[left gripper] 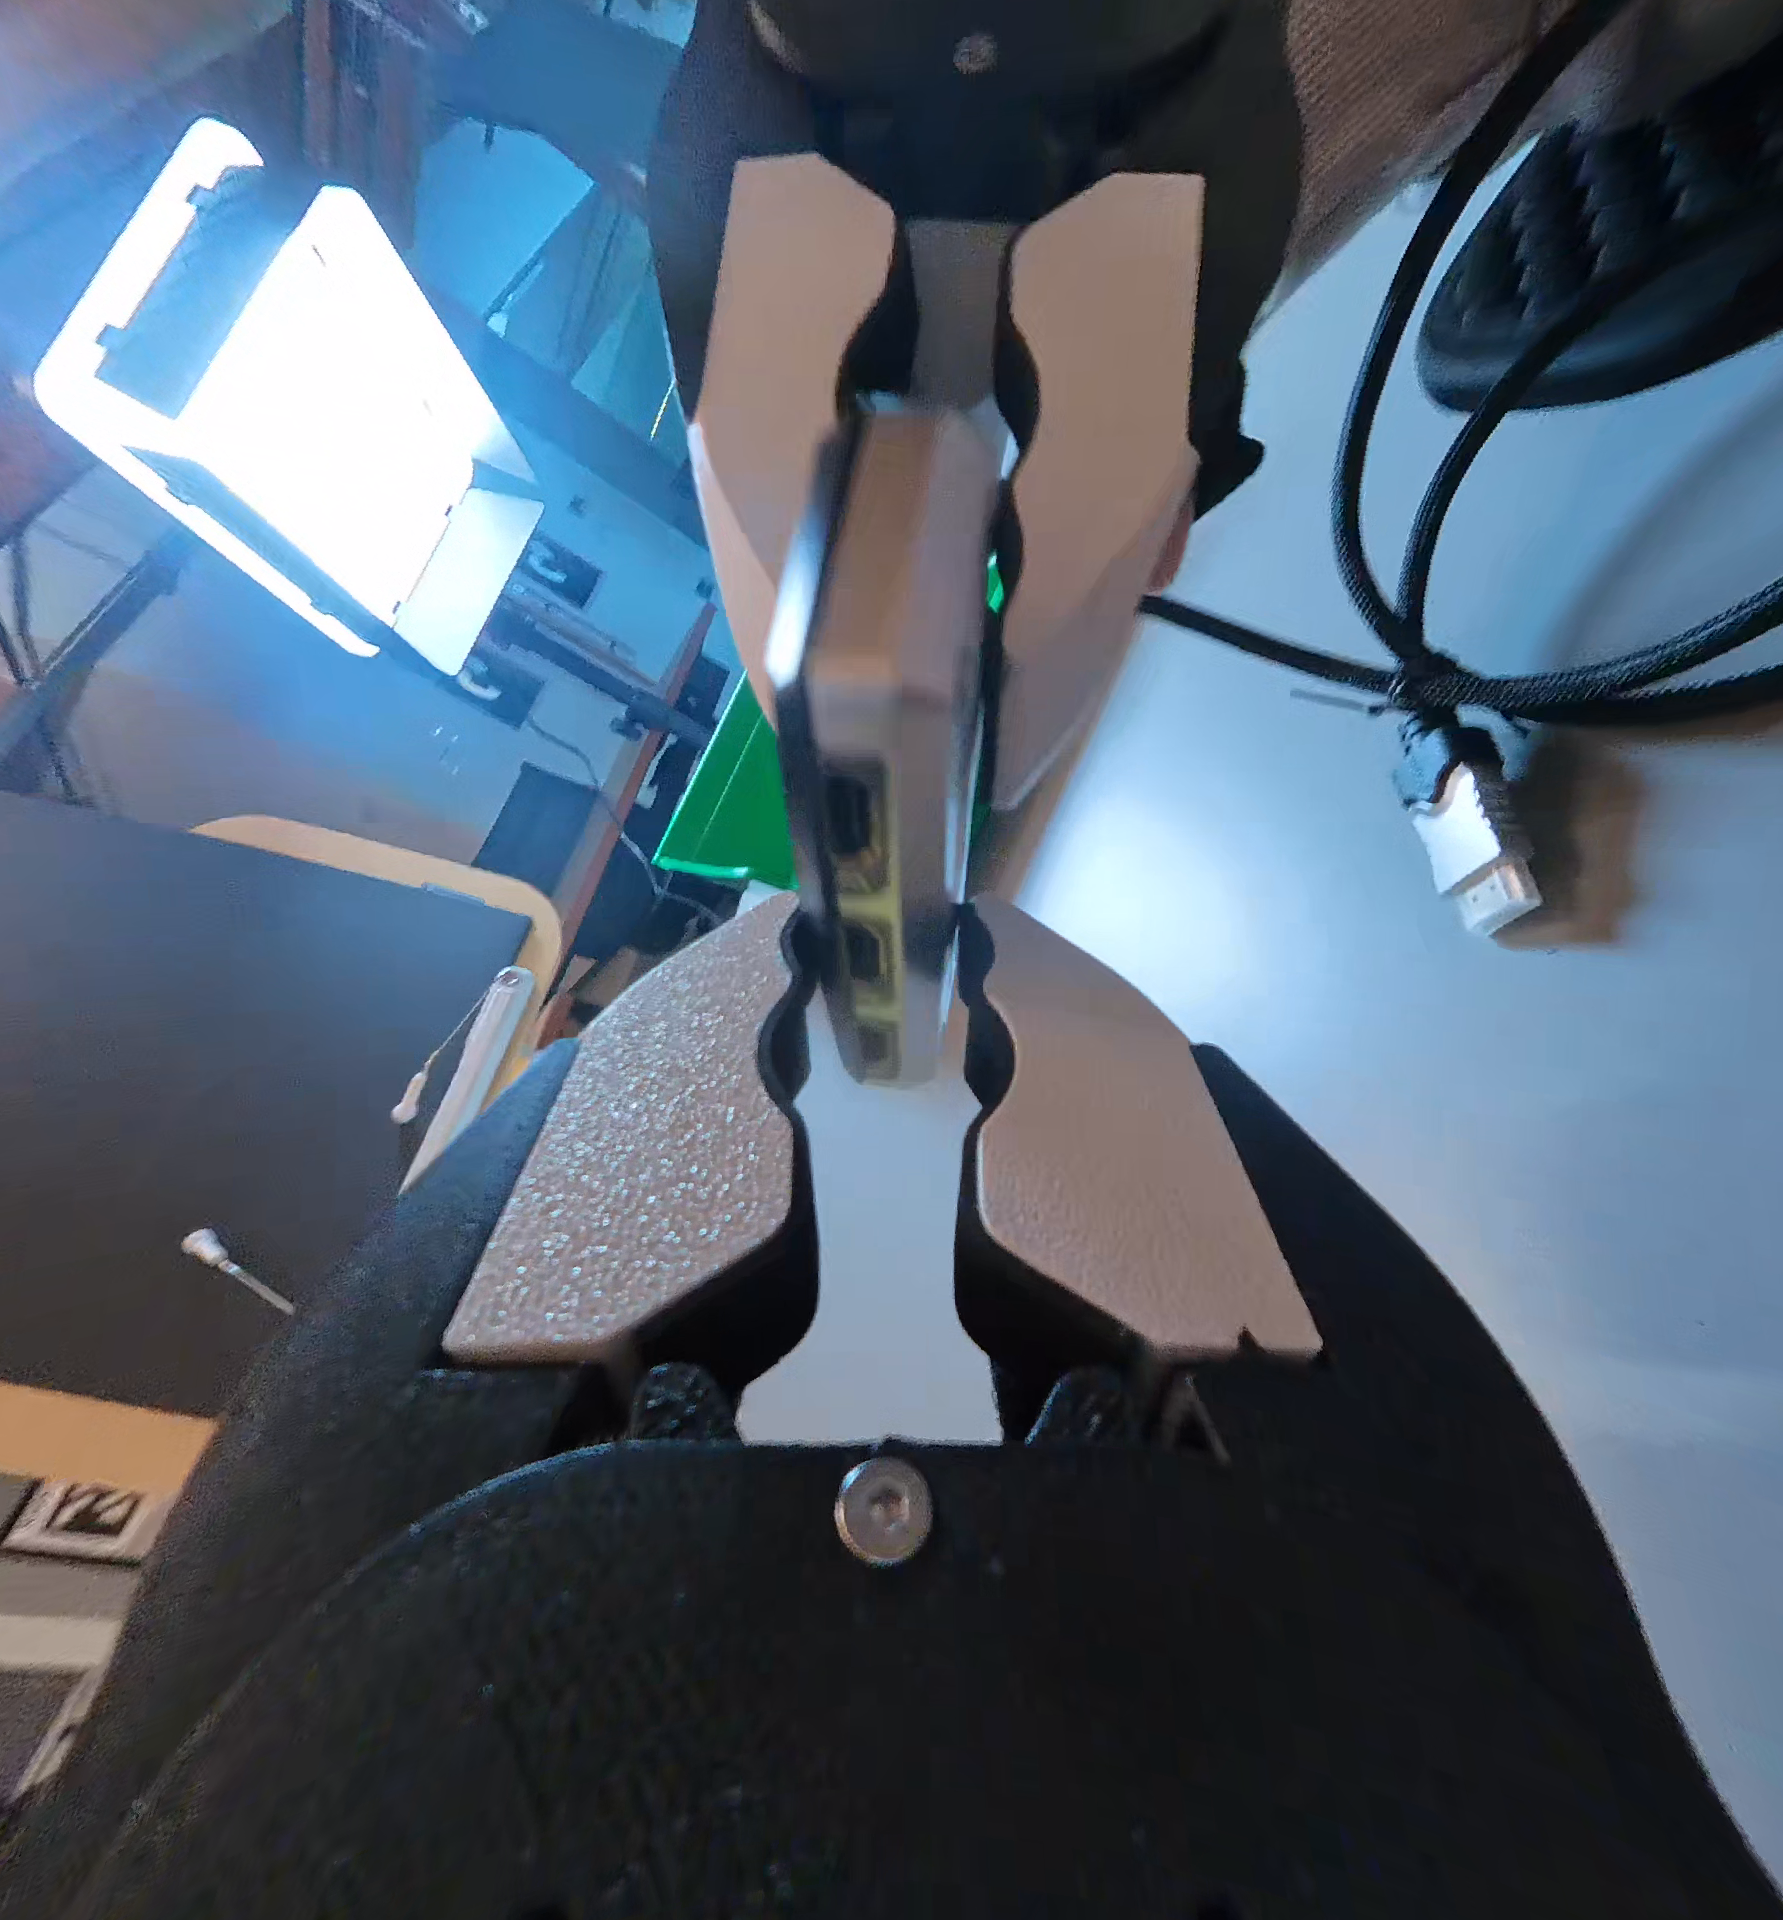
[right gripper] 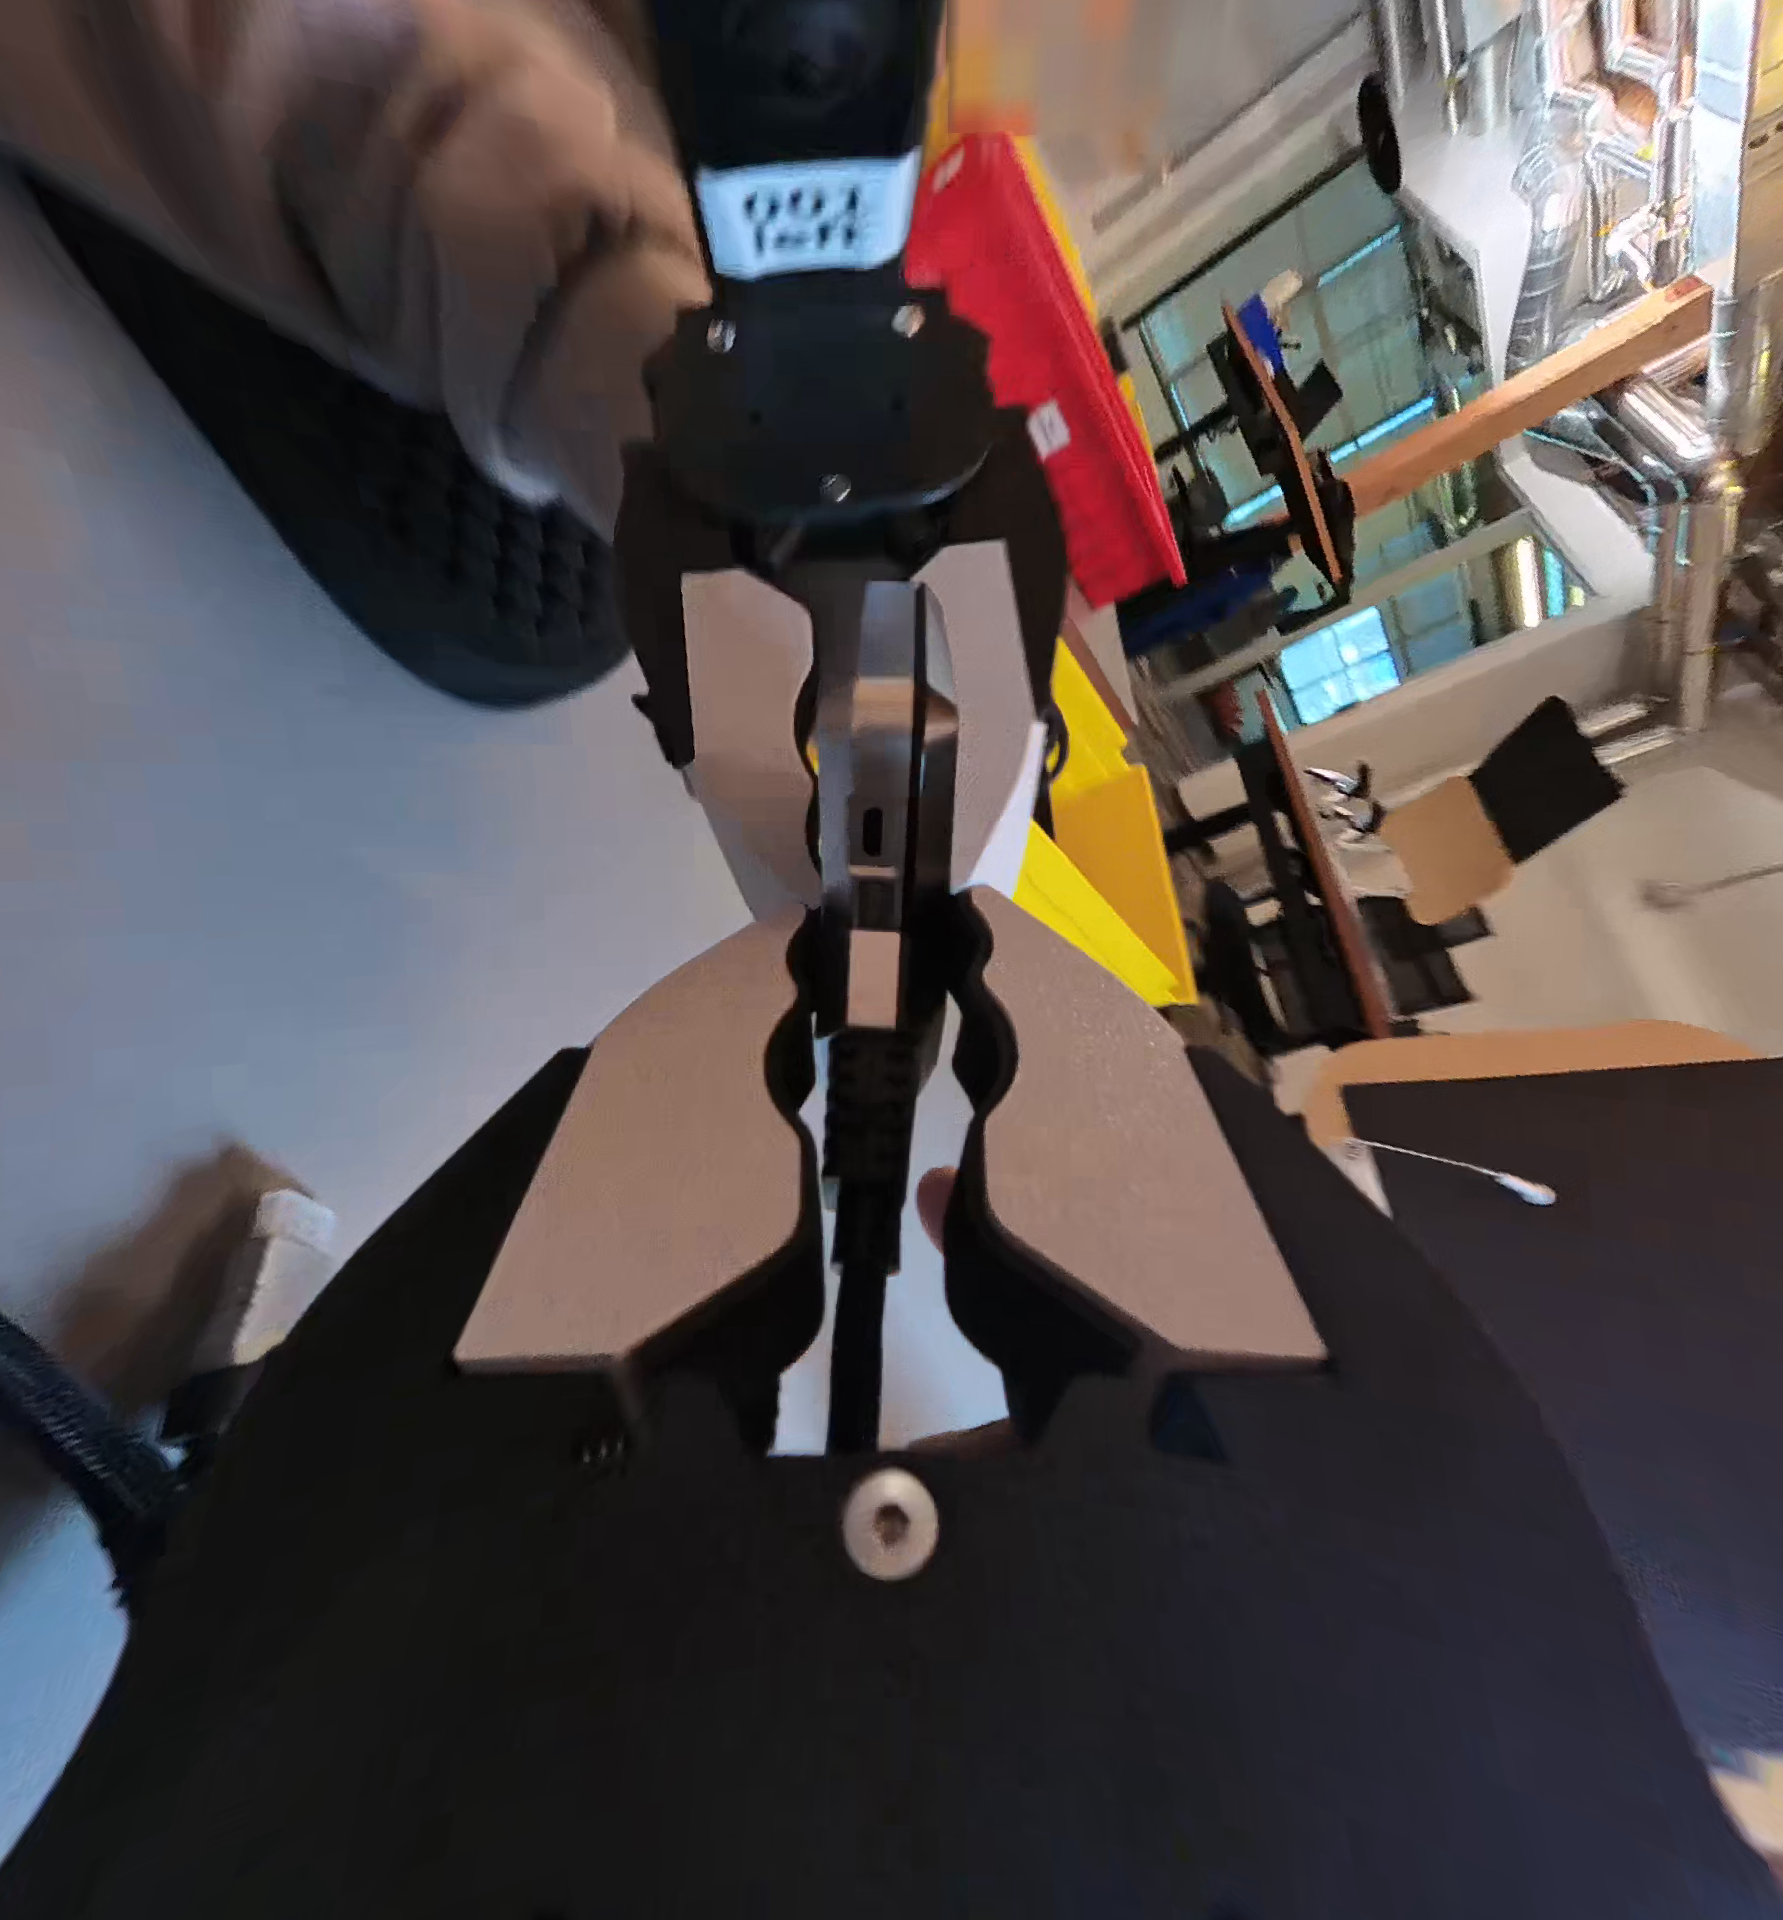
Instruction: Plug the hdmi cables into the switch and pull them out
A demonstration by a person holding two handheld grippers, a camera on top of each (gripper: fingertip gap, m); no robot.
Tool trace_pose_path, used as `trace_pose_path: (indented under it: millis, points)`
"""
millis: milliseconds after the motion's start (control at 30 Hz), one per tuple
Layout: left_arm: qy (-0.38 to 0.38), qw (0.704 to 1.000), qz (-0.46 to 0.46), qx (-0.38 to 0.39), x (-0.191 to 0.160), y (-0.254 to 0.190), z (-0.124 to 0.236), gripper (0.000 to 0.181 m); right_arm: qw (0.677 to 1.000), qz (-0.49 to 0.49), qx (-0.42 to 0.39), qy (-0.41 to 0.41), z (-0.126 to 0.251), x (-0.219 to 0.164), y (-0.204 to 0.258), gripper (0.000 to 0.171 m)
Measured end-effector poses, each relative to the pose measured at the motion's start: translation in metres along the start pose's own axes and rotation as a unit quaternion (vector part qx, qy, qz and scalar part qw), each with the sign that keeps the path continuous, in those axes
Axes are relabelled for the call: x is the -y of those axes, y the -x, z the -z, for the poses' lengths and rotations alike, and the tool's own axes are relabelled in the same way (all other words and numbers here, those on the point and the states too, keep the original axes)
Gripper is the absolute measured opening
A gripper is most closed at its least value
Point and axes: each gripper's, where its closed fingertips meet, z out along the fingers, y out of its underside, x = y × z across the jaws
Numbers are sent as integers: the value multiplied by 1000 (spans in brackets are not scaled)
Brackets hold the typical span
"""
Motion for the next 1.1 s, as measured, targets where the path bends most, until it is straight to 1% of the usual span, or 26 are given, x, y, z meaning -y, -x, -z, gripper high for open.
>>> trace_pose_path:
  millis: [67,133,267,400,533,800,1100]
  points:
    - [-15,1000,18,-5,7,-1,1,24,1000,-15,9,-19,3,3,0,23]
    - [-1,1000,-6,1,7,0,2,24,1000,2,2,-14,3,2,0,23]
    - [21,998,-60,13,2,1,3,22,996,77,-22,41,-5,-3,3,23]
    - [29,997,-76,13,0,-3,1,22,989,121,-46,70,-12,-10,4,24]
    - [33,996,-80,17,-3,-2,1,22,983,143,-51,101,-15,-13,4,23]
    - [39,997,-69,18,-9,-4,-3,22,978,154,-55,129,-17,-20,5,23]
    - [56,996,-72,16,-14,-6,-6,21,978,131,-46,155,-18,-26,7,23]
